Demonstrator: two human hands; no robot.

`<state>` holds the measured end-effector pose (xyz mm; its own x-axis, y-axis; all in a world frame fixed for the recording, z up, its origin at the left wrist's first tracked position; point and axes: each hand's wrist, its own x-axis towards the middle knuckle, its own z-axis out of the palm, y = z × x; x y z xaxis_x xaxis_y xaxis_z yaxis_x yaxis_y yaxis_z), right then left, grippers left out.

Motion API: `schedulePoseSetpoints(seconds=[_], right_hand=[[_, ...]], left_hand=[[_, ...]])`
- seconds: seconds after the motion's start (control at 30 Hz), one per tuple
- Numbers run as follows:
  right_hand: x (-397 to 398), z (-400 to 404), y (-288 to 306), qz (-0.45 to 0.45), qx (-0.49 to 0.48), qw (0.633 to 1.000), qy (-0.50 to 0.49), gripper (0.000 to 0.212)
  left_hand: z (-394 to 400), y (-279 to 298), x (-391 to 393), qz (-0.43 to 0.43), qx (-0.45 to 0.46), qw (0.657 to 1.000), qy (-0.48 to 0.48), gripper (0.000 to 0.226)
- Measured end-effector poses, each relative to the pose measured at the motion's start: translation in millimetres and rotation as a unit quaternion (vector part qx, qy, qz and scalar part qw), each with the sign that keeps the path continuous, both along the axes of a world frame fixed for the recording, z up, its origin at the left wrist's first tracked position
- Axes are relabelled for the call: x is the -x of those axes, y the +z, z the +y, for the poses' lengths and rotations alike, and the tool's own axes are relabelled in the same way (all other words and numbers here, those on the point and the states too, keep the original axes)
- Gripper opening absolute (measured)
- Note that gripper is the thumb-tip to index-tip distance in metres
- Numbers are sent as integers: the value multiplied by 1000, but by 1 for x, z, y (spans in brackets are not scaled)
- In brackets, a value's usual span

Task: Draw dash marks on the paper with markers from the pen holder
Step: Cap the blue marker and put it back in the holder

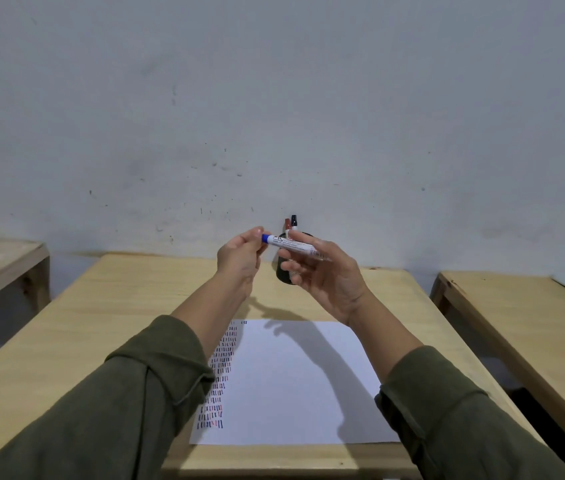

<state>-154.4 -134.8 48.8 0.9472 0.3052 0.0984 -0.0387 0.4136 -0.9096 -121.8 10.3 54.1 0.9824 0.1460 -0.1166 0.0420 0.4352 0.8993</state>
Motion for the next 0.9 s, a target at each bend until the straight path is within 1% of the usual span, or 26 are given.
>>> schedulePoseSetpoints(seconds=[0.07, 0.1, 0.13, 0.17, 0.2, 0.23, 0.27, 0.3, 0.37, 0.43, 0.5, 0.57, 0.63, 0.77, 0.83, 0.9], right_hand=[[-2, -8, 2, 12, -10, 999, 31, 53], [-2, -10, 3, 12, -2, 999, 33, 52], [-5, -11, 3, 6, 14, 1000, 20, 45], [-8, -12, 3, -2, 32, 999, -2, 34], [-14, -13, 1, -10, 50, 998, -30, 22], [-21, -15, 1, -13, 63, 996, -58, 16], [-28, -18, 0, -16, 73, 994, -78, 15], [-37, -21, 1, -21, 84, 992, -94, 18], [-56, -29, 3, -42, 121, 984, -121, 38], [-77, -36, 8, -56, 172, 973, -142, 63], [-97, -40, 13, -63, 220, 961, -155, 79], [-116, -43, 17, -69, 254, 952, -157, 86], [-135, -43, 17, -68, 267, 949, -155, 90], [-164, -42, 14, -77, 287, 939, -173, 93], [-174, -42, 10, -86, 298, 930, -197, 94], [-184, -40, 3, -99, 316, 917, -221, 90]], left_hand=[[3, 3, -7, -2, -28, 999, -27, 6], [3, 5, -10, -5, -47, 998, -47, 5], [3, 6, -14, -10, -70, 995, -68, 3], [1, 8, -17, -15, -96, 991, -88, 3], [0, 9, -21, -20, -123, 987, -105, 8], [-2, 9, -27, -24, -154, 981, -114, 14], [-3, 9, -34, -28, -191, 975, -113, 21], [-4, 7, -41, -33, -233, 966, -103, 29], [-5, 5, -57, -35, -308, 948, -77, 42], [-7, 3, -70, -40, -353, 932, -67, 48], [-11, 0, -85, -55, -392, 916, -71, 52], [-17, -4, -98, -64, -422, 901, -75, 55], [-21, -8, -110, -63, -443, 891, -70, 56], [-25, -20, -126, -58, -501, 860, -69, 61], [-25, -26, -131, -57, -508, 856, -76, 63], [-25, -31, -134, -54, -505, 857, -83, 63]])
